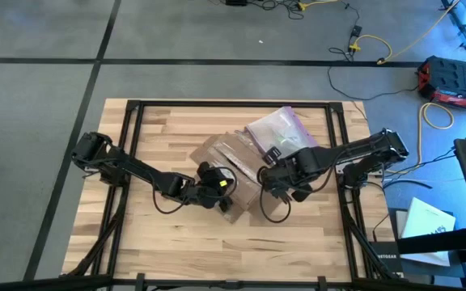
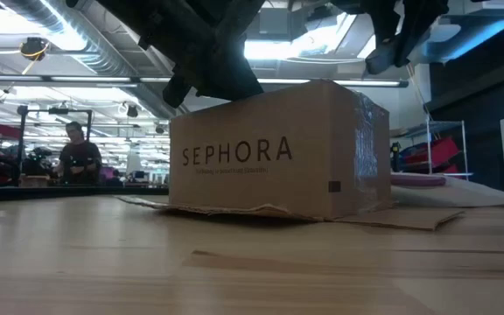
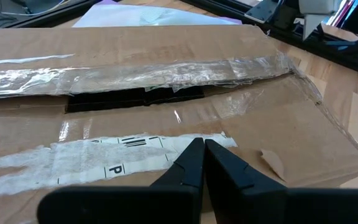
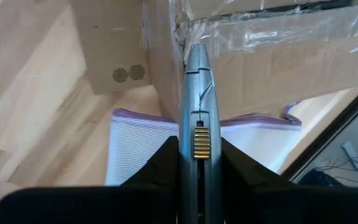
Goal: Unpack boxes
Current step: Break down the cardboard box using a cutter until it is fully flat
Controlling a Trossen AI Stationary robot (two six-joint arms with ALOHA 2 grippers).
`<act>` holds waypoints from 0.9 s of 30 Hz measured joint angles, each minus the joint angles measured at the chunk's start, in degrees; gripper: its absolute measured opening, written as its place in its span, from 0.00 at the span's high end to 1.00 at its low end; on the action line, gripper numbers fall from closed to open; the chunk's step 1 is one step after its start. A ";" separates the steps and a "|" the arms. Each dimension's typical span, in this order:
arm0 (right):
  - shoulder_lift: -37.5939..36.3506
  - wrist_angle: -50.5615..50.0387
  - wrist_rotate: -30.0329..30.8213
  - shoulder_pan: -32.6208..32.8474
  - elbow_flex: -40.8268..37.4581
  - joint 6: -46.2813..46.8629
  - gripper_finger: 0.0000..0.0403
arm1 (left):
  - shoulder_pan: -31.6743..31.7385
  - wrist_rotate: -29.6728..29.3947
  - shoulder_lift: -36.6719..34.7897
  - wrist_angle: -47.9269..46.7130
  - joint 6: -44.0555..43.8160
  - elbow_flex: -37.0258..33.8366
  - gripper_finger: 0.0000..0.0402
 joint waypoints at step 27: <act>3.61 1.24 -0.70 -0.04 -0.13 -0.03 0.86 | 0.02 0.15 0.07 0.00 1.72 -0.04 1.00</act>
